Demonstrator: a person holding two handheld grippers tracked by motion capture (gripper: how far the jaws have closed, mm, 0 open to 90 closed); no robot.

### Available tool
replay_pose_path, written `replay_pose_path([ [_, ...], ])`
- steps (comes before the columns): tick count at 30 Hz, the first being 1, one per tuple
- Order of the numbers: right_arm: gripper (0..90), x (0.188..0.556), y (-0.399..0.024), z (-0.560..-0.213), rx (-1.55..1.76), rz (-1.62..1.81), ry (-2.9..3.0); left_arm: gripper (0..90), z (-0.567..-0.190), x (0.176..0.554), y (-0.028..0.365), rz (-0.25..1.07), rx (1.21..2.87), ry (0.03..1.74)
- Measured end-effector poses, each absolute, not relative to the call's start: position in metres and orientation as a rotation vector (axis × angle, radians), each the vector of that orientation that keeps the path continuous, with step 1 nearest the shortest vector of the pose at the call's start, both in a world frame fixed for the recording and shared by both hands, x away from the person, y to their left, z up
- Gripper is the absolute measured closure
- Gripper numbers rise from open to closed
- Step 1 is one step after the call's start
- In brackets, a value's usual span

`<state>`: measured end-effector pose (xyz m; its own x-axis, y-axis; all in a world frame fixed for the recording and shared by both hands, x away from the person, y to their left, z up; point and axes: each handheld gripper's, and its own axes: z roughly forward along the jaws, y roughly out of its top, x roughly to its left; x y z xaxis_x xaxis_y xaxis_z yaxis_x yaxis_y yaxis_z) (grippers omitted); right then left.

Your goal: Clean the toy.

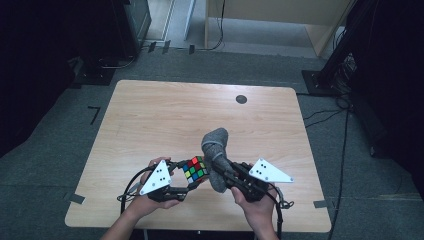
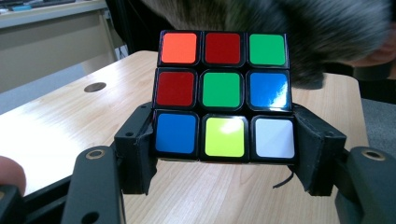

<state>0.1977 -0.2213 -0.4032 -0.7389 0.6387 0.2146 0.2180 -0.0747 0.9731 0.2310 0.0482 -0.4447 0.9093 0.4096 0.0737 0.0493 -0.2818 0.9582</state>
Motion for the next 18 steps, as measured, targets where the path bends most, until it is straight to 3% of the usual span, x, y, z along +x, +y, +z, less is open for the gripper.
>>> replay_pose_path([
  [10, 71.5, 0.216, -0.233, -0.428, 1.104, 1.712, 1.924, 34.4, -0.435, 0.232, 0.056, 0.324, 1.776, 0.355],
  [18, 70.9, 0.194, -0.217, -0.401, 0.86, 1.854, 1.901, 34.4, -0.441, 0.23, 0.05, 0.357, 1.826, 0.334],
])
